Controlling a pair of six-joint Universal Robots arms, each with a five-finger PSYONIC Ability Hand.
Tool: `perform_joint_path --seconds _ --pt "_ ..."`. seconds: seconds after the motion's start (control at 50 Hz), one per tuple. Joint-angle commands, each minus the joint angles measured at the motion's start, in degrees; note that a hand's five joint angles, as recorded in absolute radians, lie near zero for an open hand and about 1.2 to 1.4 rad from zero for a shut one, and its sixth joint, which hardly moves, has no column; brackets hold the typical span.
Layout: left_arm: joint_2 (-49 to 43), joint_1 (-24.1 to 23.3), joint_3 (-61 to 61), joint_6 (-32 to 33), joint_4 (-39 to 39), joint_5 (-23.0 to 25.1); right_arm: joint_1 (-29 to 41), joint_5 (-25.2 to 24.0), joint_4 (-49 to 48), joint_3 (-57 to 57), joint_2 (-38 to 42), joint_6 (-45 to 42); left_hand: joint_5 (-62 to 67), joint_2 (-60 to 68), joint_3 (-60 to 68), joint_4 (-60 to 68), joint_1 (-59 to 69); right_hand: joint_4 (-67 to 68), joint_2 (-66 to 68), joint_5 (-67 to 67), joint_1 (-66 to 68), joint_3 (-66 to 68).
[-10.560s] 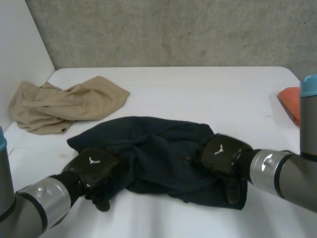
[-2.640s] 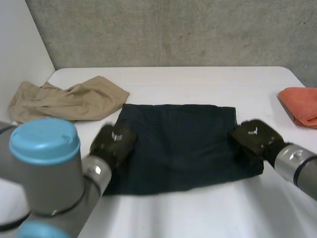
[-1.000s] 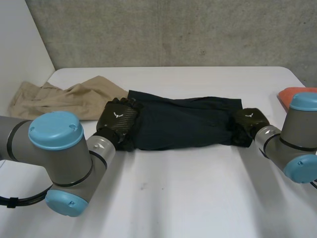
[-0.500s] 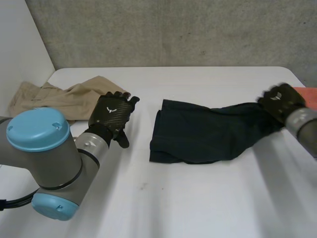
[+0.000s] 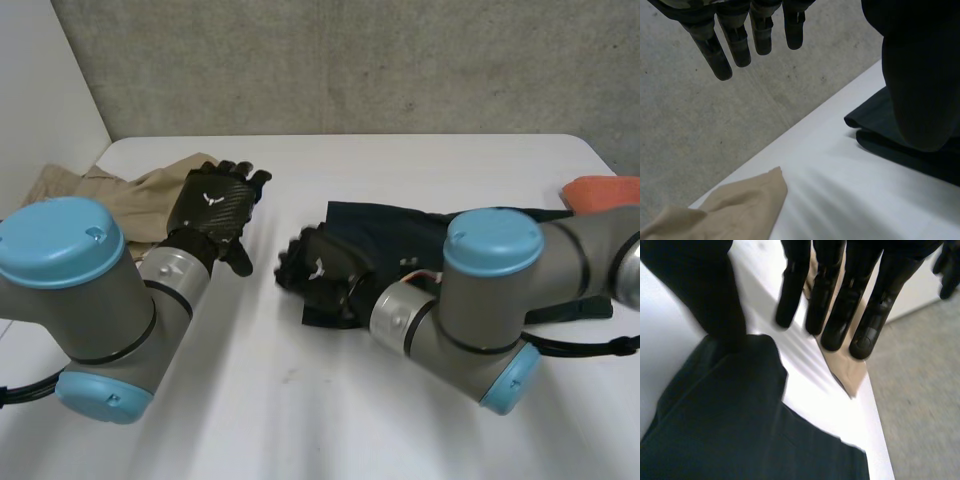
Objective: Fold the laundry.
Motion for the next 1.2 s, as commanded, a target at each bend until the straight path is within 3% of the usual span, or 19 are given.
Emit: perform_joint_path --seconds 0.02,0.06,0.12,0.18,0.28,0.44,0.62,0.98,1.12,1.2 --pt "-0.3 -0.6 2.3 -0.1 0.0 0.0 -5.6 13.7 -0.4 0.1 -9.8 22.5 -2.7 -1.7 -2.3 -1.8 -0.7 -45.6 -45.5 -46.0 -36.0 -45.8" --pt "-0.3 -0.8 2.4 -0.2 0.0 0.0 -11.3 19.1 0.2 1.0 -13.4 31.9 -2.7 -1.7 -2.3 -1.8 -0.7 -45.6 -45.5 -46.0 -36.0 -45.8" --pt "-0.3 -1.0 2.2 -0.5 0.0 0.0 -20.0 21.1 1.3 4.6 -15.8 37.8 -2.7 -1.7 -2.3 -1.8 -0.7 -45.6 -45.5 -46.0 -36.0 -45.8" --pt "-0.4 -1.8 2.1 -0.9 0.0 0.0 -25.5 18.3 2.5 8.1 -16.3 36.5 -2.7 -1.7 -2.3 -1.8 -0.7 -45.6 -45.5 -46.0 -36.0 -45.8" --pt "-0.9 -2.4 2.0 -1.0 0.1 0.1 -35.6 11.5 3.9 15.7 -16.4 27.3 -2.7 -1.7 -2.3 -1.8 -0.7 -45.5 -45.4 -46.0 -36.0 -45.7" --pt "-1.6 -2.5 1.8 -1.0 0.1 0.1 -43.6 8.3 2.9 21.7 -15.6 19.6 -2.7 -1.7 -2.3 -1.8 -0.7 -36.2 -36.2 -36.7 -26.7 -36.5" --pt "-2.3 -2.5 1.7 -1.0 0.1 0.1 -46.5 0.5 1.6 22.3 -12.4 19.7 -2.7 -1.7 -2.3 -1.8 -0.7 -29.5 -29.4 -30.0 -20.0 -29.7" --pt "-2.9 -2.4 1.2 -1.0 0.2 0.1 -46.4 1.1 -2.0 18.0 -6.2 19.1 -2.7 -1.7 -2.3 -1.8 -0.7 -13.7 -13.6 -14.1 -4.2 -13.9" --pt "-2.9 -2.4 1.1 -1.0 0.2 0.1 -46.2 2.6 -2.0 17.4 -5.9 19.1 -2.7 -1.7 -2.3 -1.8 -0.7 -15.2 -15.1 -15.7 -5.7 -15.4" --pt "-2.9 -2.3 1.0 -1.0 0.2 0.1 -46.5 3.8 -1.6 17.3 -6.4 19.1 -2.7 -1.7 -2.3 -1.8 -0.7 -27.1 -27.0 -27.6 -17.6 -27.3"
